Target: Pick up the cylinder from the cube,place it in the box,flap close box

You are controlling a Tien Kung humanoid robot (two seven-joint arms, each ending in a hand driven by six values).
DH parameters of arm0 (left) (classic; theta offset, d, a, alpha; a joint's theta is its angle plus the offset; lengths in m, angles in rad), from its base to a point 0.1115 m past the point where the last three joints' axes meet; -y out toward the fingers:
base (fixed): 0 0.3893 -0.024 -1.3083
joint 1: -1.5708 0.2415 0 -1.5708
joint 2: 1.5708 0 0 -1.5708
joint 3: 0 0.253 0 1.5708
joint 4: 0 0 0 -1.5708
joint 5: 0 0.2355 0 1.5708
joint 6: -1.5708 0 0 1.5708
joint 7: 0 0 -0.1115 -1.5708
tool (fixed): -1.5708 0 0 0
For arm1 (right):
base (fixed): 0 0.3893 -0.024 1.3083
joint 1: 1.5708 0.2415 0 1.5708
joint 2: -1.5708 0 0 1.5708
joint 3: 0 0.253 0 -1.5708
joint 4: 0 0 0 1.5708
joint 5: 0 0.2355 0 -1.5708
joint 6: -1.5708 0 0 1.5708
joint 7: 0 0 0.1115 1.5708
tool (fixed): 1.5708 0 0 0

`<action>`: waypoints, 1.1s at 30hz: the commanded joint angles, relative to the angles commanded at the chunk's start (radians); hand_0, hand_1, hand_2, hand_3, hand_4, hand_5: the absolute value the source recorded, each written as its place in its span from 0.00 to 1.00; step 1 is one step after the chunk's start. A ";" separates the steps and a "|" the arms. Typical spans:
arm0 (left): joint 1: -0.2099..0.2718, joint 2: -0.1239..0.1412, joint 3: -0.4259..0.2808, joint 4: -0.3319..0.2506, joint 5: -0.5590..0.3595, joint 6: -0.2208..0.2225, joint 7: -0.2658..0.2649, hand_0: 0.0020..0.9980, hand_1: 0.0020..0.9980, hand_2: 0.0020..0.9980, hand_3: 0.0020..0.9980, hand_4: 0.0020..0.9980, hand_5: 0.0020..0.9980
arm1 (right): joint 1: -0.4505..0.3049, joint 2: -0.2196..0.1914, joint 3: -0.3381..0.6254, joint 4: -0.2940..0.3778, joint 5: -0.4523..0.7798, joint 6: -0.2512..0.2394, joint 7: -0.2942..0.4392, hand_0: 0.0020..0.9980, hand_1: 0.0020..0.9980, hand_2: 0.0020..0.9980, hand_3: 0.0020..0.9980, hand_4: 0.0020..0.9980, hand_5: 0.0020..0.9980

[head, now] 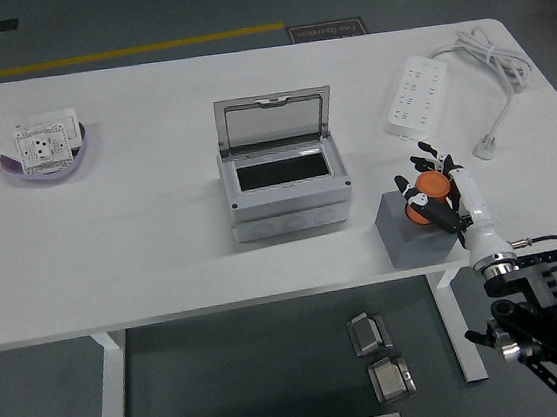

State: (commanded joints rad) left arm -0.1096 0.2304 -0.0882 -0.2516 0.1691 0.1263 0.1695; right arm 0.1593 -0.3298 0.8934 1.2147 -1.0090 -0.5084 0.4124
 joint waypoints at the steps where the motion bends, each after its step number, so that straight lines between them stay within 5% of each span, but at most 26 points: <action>1: 0.000 0.000 0.000 0.000 0.000 0.000 0.000 0.66 0.65 0.62 0.64 0.57 0.56 | 0.000 0.000 0.000 0.000 0.000 0.000 0.000 0.87 0.85 0.82 0.90 0.79 0.26; 6: -0.002 0.000 0.000 0.000 0.000 0.000 0.000 0.66 0.65 0.62 0.64 0.57 0.56 | 0.001 -0.001 -0.002 -0.005 -0.004 0.000 -0.003 0.87 0.85 0.82 0.90 0.79 0.26; 7: -0.002 0.000 0.000 0.000 0.000 0.000 0.000 0.65 0.65 0.62 0.64 0.57 0.55 | 0.001 -0.001 -0.002 -0.006 -0.004 0.000 -0.003 0.87 0.86 0.82 0.92 0.77 0.13; 18: -0.005 0.000 0.002 0.001 -0.007 0.001 -0.003 0.65 0.65 0.62 0.64 0.57 0.54 | 0.001 -0.002 -0.005 -0.010 0.009 0.000 0.006 0.87 0.85 0.82 0.91 0.76 0.13; 19: -0.005 0.000 0.003 0.001 -0.009 0.001 -0.003 0.65 0.65 0.62 0.64 0.57 0.54 | 0.001 -0.002 -0.005 -0.010 0.012 0.000 0.008 0.85 0.84 0.75 0.89 0.56 0.02; 24: -0.005 -0.001 0.006 0.000 -0.016 0.001 -0.005 0.65 0.65 0.62 0.64 0.57 0.54 | 0.000 -0.002 -0.001 -0.007 0.034 0.000 0.018 0.85 0.84 0.75 0.89 0.56 0.02; 25: -0.005 -0.001 0.006 0.000 -0.017 0.001 -0.005 0.65 0.65 0.62 0.64 0.58 0.54 | 0.000 -0.002 -0.001 -0.006 0.035 0.000 0.018 0.83 0.81 0.68 0.76 0.14 0.05; 30: -0.007 -0.001 0.008 0.001 -0.022 0.001 -0.007 0.65 0.65 0.62 0.64 0.58 0.54 | 0.000 -0.003 -0.003 -0.004 0.038 -0.007 0.015 0.83 0.81 0.68 0.76 0.14 0.05; 31: -0.007 -0.001 0.008 0.001 -0.023 0.001 -0.008 0.65 0.65 0.62 0.64 0.58 0.53 | 0.001 -0.003 -0.004 -0.004 0.037 -0.009 0.015 0.82 0.75 0.62 0.59 0.00 0.10; 33: -0.007 -0.001 0.009 0.001 -0.024 0.002 -0.009 0.65 0.65 0.62 0.64 0.58 0.53 | 0.002 -0.003 -0.005 -0.003 0.034 -0.015 0.014 0.82 0.75 0.62 0.59 0.00 0.10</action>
State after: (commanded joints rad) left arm -0.1164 0.2291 -0.0791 -0.2509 0.1447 0.1278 0.1610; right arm 0.1608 -0.3332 0.8880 1.2120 -0.9749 -0.5233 0.4259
